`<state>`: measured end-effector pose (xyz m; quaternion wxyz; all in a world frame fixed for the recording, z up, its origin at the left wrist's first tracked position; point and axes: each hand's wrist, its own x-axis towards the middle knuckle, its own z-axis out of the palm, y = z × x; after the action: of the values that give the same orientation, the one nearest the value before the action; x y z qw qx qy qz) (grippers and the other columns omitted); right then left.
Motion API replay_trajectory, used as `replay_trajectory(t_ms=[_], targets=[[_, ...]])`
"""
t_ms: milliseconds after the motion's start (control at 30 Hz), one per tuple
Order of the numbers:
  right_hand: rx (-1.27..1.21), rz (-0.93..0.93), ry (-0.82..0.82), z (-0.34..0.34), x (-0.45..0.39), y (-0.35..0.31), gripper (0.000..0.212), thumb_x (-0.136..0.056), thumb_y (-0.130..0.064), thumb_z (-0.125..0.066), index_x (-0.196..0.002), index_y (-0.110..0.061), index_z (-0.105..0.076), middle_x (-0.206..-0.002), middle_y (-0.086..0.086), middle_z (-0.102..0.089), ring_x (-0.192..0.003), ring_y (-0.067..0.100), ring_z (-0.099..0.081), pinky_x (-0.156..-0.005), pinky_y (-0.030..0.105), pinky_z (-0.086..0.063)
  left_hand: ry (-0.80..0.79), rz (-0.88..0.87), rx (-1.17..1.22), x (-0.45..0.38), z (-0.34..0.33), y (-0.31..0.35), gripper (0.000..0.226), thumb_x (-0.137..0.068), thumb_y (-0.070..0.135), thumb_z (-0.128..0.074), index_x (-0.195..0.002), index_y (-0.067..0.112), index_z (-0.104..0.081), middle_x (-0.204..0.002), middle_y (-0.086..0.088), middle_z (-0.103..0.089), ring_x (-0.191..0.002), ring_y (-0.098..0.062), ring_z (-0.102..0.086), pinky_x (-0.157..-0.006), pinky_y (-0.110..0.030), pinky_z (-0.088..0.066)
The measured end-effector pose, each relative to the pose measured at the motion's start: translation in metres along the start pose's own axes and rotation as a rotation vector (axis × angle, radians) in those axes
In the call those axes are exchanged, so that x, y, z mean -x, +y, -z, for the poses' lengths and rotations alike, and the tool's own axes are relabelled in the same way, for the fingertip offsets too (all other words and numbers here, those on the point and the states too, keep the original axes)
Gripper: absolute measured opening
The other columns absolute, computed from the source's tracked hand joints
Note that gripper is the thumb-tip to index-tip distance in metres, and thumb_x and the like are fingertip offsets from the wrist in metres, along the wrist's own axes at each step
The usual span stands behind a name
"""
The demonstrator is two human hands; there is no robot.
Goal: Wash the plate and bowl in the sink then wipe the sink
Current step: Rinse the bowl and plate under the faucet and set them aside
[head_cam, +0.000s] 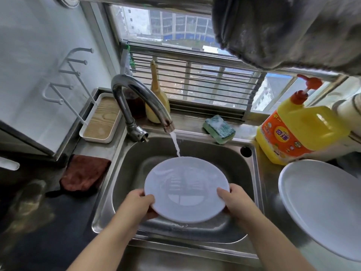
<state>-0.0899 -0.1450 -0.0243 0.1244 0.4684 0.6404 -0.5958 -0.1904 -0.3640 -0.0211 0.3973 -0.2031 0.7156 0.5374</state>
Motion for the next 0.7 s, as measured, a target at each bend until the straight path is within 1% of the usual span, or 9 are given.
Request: replay_trajectory(t_ms=[133,233,300,367,467,533,600,667,700], targets=[[0.209,0.122,0.140,0.019,0.022,-0.013,0.016,-0.096,-0.030,-0.050,-0.109,-0.023,-0.045,-0.097,-0.003,-0.056,-0.084,0.012,-0.056,-0.060,0.017,-0.047,-0.089,0.051,-0.018,-0.006,-0.023,-0.010,0.017,-0.090,-0.008,-0.046,-0.098,-0.004,-0.060,-0.092,-0.017,-0.069,-0.082,-0.026,-0.069,-0.058,-0.028,-0.058],[0.327,0.227,0.231,0.027,0.038,-0.020,0.014,-0.097,-0.029,-0.048,-0.108,-0.024,-0.042,-0.098,-0.005,-0.052,-0.078,0.006,-0.050,-0.057,0.012,-0.041,-0.129,0.079,-0.029,-0.017,-0.044,-0.017,0.021,-0.090,-0.011,-0.042,-0.102,-0.008,-0.059,-0.093,-0.020,-0.068,-0.081,-0.028,-0.068,-0.059,-0.031,-0.058],[0.378,0.301,0.295,0.030,0.047,-0.020,0.013,-0.097,-0.028,-0.046,-0.108,-0.024,-0.040,-0.099,-0.007,-0.052,-0.074,0.002,-0.049,-0.053,0.007,-0.034,-0.173,0.114,-0.033,-0.020,-0.056,-0.017,0.023,-0.090,-0.012,-0.040,-0.102,-0.006,-0.059,-0.093,-0.019,-0.068,-0.078,-0.028,-0.067,-0.056,-0.032,-0.058],[0.411,0.386,0.351,0.030,0.055,-0.018,0.012,-0.098,-0.028,-0.045,-0.108,-0.023,-0.041,-0.100,-0.006,-0.055,-0.074,0.002,-0.050,-0.054,0.005,-0.034,-0.222,0.134,-0.004,-0.022,-0.066,-0.012,0.026,-0.089,-0.014,-0.039,-0.099,-0.001,-0.058,-0.089,-0.017,-0.069,-0.074,-0.026,-0.066,-0.052,-0.030,-0.057],[0.375,0.496,0.415,0.029,0.059,-0.010,0.015,-0.096,-0.026,-0.047,-0.109,-0.019,-0.045,-0.097,-0.006,-0.057,-0.074,-0.002,-0.053,-0.055,0.005,-0.038,-0.229,0.105,0.052,-0.029,-0.076,0.002,0.026,-0.088,-0.016,-0.037,-0.096,0.004,-0.051,-0.080,-0.013,-0.064,-0.067,-0.025,-0.062,-0.048,-0.030,-0.055],[0.309,0.535,0.434,0.029,0.055,-0.004,0.018,-0.096,-0.023,-0.049,-0.113,-0.019,-0.045,-0.095,-0.008,-0.056,-0.076,-0.006,-0.052,-0.055,0.004,-0.040,-0.197,0.047,0.095,-0.039,-0.078,0.011,0.029,-0.086,-0.017,-0.037,-0.102,0.005,-0.048,-0.085,-0.013,-0.062,-0.070,-0.026,-0.059,-0.054,-0.035,-0.055],[0.204,0.544,0.416,0.026,0.049,0.001,0.021,-0.095,-0.022,-0.051,-0.115,-0.023,-0.044,-0.095,-0.013,-0.055,-0.080,-0.007,-0.052,-0.060,0.004,-0.039,-0.156,-0.031,0.134,-0.044,-0.077,0.021,0.035,-0.084,-0.019,-0.037,-0.105,0.006,-0.047,-0.088,-0.014,-0.060,-0.072,-0.027,-0.057,-0.058,-0.035,-0.053],[0.061,0.517,0.357,0.022,0.039,0.003,0.026,-0.094,-0.022,-0.053,-0.114,-0.032,-0.040,-0.095,-0.021,-0.053,-0.085,-0.008,-0.051,-0.066,0.004,-0.037,-0.123,-0.131,0.150,-0.043,-0.072,0.032,0.034,-0.085,-0.019,-0.038,-0.100,0.010,-0.049,-0.091,-0.012,-0.059,-0.073,-0.025,-0.058,-0.059,-0.034,-0.052],[-0.027,0.489,0.320,0.020,0.032,0.005,0.028,-0.094,-0.021,-0.054,-0.114,-0.035,-0.040,-0.097,-0.024,-0.053,-0.088,-0.006,-0.053,-0.069,0.006,-0.039,-0.107,-0.187,0.144,-0.041,-0.068,0.038,0.033,-0.086,-0.018,-0.039,-0.095,0.012,-0.050,-0.091,-0.010,-0.060,-0.074,-0.023,-0.058,-0.062,-0.035,-0.052]])
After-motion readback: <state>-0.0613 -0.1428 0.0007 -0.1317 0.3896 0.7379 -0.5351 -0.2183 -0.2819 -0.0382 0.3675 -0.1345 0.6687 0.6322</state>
